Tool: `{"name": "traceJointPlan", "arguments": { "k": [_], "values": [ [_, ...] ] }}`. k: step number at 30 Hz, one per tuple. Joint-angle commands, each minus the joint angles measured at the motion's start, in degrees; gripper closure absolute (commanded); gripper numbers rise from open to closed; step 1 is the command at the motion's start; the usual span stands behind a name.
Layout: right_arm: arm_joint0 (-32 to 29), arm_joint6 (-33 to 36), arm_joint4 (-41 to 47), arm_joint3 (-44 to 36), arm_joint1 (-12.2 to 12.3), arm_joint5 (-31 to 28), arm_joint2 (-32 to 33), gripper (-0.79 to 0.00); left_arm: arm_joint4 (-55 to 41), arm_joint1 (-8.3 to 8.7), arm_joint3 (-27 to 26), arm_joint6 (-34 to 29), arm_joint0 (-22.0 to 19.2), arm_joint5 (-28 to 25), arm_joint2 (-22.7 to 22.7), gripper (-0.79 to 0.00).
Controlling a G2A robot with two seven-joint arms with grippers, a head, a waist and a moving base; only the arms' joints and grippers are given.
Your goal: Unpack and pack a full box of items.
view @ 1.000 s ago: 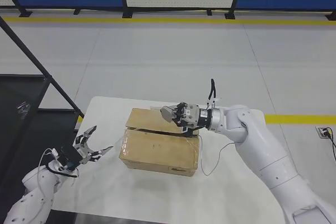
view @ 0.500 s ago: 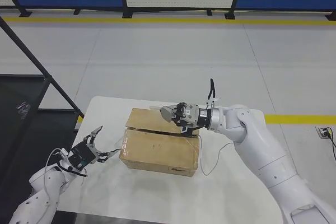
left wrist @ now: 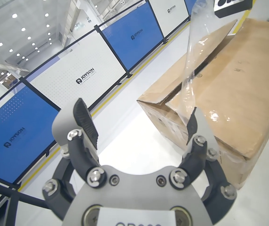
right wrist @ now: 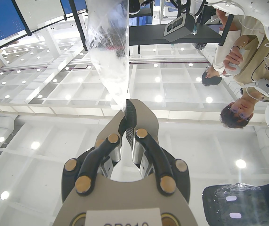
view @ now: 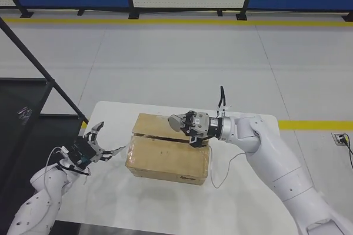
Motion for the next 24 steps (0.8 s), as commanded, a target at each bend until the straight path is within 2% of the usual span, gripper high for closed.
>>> {"name": "traceJointPlan", "arguments": {
  "k": [1,12,24],
  "values": [
    [-0.36,-0.31,0.62,-0.77,0.31,0.00,-0.11,0.000,-0.55,-0.04,0.41,-0.07,-0.48,-0.40,0.17,-0.785],
    [-0.96,-1.91,2.40,-2.61,1.71,0.00,-0.19,0.000,2.21,0.46,-0.36,4.85,-0.58,-3.34,1.82,-0.785],
    [-0.29,-1.50,3.51,-2.32,1.96,0.00,-1.92,0.000,2.11,-0.22,3.54,0.81,-3.46,-1.26,4.93,-0.785]
  ]
}}
